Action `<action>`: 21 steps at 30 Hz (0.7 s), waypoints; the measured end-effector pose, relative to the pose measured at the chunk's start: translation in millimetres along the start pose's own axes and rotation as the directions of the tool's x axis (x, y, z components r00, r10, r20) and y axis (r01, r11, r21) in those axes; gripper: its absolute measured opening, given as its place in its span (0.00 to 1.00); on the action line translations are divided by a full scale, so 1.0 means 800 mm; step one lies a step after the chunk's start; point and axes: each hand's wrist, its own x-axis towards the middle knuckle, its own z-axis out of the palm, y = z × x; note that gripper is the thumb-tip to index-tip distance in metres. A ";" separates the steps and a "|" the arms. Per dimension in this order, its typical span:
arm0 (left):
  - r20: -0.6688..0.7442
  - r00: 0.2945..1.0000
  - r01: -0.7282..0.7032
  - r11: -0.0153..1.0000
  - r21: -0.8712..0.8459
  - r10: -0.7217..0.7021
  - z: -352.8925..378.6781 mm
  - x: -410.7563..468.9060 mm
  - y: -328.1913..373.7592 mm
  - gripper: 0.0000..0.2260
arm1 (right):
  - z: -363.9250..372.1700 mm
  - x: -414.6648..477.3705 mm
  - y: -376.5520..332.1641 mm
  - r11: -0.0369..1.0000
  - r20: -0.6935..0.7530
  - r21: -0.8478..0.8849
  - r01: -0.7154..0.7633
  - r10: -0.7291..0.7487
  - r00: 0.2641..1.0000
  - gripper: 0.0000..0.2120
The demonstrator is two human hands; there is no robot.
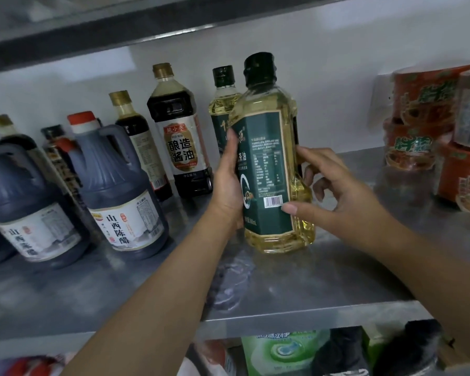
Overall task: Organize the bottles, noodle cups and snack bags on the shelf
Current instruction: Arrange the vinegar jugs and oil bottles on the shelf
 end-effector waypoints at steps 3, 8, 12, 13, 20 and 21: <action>0.018 1.000 -0.004 1.000 -0.010 0.004 -0.001 0.001 -0.002 0.25 | 0.001 0.001 0.000 1.000 0.003 0.010 0.007 -0.007 1.000 0.35; 0.028 0.999 -0.019 0.999 0.043 0.018 -0.004 0.004 -0.002 0.26 | 0.002 0.001 -0.002 1.000 0.014 -0.014 0.006 -0.006 1.000 0.34; 0.093 0.994 -0.069 0.986 0.150 0.055 0.000 -0.001 -0.006 0.29 | 0.002 0.000 -0.008 1.000 -0.001 -0.025 -0.001 0.001 1.000 0.31; 0.120 0.986 -0.133 0.975 0.179 0.113 0.001 0.000 -0.008 0.33 | 0.002 0.000 -0.009 0.999 -0.031 -0.041 -0.003 0.002 1.000 0.32; 0.416 0.804 -0.588 0.673 0.449 0.425 0.003 -0.002 -0.013 0.35 | -0.013 0.008 0.002 0.995 -0.242 0.017 -0.101 0.102 0.965 0.31; 0.437 0.780 -0.622 0.626 0.470 0.447 0.002 -0.001 -0.014 0.34 | -0.014 0.008 0.002 0.998 -0.267 0.030 -0.062 0.068 0.961 0.29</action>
